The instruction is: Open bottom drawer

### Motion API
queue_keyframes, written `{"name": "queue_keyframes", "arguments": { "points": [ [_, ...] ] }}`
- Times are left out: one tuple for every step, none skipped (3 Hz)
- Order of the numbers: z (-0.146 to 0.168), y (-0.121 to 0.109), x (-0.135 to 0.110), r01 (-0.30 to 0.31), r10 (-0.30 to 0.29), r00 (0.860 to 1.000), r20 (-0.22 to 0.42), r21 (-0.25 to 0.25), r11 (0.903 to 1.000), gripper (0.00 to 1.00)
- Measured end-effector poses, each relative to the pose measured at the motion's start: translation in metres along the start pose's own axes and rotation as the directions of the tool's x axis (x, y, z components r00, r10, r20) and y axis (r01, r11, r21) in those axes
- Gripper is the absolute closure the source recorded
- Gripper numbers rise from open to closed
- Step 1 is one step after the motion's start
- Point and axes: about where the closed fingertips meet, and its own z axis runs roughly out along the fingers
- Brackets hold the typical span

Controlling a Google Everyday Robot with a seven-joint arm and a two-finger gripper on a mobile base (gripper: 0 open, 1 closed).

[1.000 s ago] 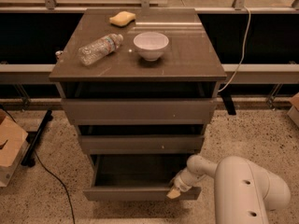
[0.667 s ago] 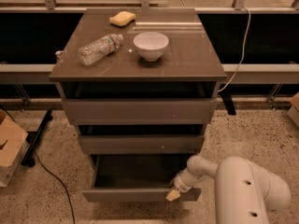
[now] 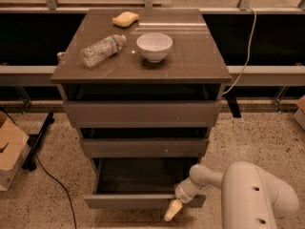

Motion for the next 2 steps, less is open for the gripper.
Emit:
{"name": "queue_keyframes", "arguments": {
  "points": [
    [0.0062, 0.0172, 0.0051, -0.056, 0.056, 0.998, 0.007, -0.03, 0.998, 0.0],
    [0.0036, 0.0186, 0.0038, -0.056, 0.056, 0.998, 0.007, -0.03, 0.998, 0.0]
  ]
}}
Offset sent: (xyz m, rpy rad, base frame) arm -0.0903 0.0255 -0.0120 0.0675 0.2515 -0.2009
